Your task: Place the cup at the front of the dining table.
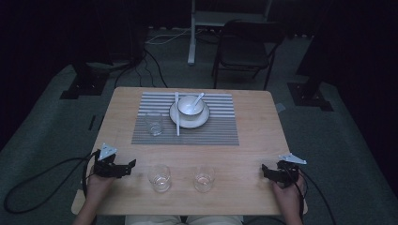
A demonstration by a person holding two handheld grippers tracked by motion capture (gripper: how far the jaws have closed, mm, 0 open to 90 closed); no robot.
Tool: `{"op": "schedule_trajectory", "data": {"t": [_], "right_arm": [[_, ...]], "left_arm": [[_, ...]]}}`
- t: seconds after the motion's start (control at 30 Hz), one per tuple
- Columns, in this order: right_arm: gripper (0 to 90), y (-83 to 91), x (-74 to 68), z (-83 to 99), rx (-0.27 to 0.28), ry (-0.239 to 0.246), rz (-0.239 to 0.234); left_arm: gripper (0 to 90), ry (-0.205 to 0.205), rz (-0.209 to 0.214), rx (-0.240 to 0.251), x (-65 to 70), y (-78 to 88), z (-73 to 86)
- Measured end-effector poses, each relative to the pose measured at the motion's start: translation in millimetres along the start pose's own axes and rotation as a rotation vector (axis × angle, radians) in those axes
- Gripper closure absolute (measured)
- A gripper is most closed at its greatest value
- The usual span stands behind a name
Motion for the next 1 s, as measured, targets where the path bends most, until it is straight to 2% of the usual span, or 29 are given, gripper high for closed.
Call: {"op": "schedule_trajectory", "data": {"t": [0.13,0.4,0.6,0.83,1.0], "right_arm": [[11.6,0.1,0.0,0.0,-0.001,0.0,0.0],[11.6,0.0,0.0,0.0,0.0,0.0,0.0],[11.6,0.1,-0.1,0.0,-0.001,0.0,0.0],[11.6,0.1,-0.1,0.0,-0.001,0.0,0.0],[11.6,0.1,-0.1,0.0,-0.001,-0.001,0.0]], "left_arm": [[1.5,0.023,0.03,0.015,-2.0,5.1,10.7],[1.5,0.047,0.036,0.022,-6.2,13.9,29.3],[1.5,0.036,0.034,0.012,-4.6,20.8,39.7],[1.4,0.061,0.042,0.011,-6.1,24.0,55.6],[1.5,0.044,0.032,0.001,-4.1,27.9,64.0]]}}
Point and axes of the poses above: each handheld gripper's, and its own axes: y roughly backward along the jaws, z roughly out of its underside, x roughly to its right, the point moved 4 cm from there along -y, roughly forward along the jaws, and after that the axes turned 15 degrees about -x, right-handed, at the moved point
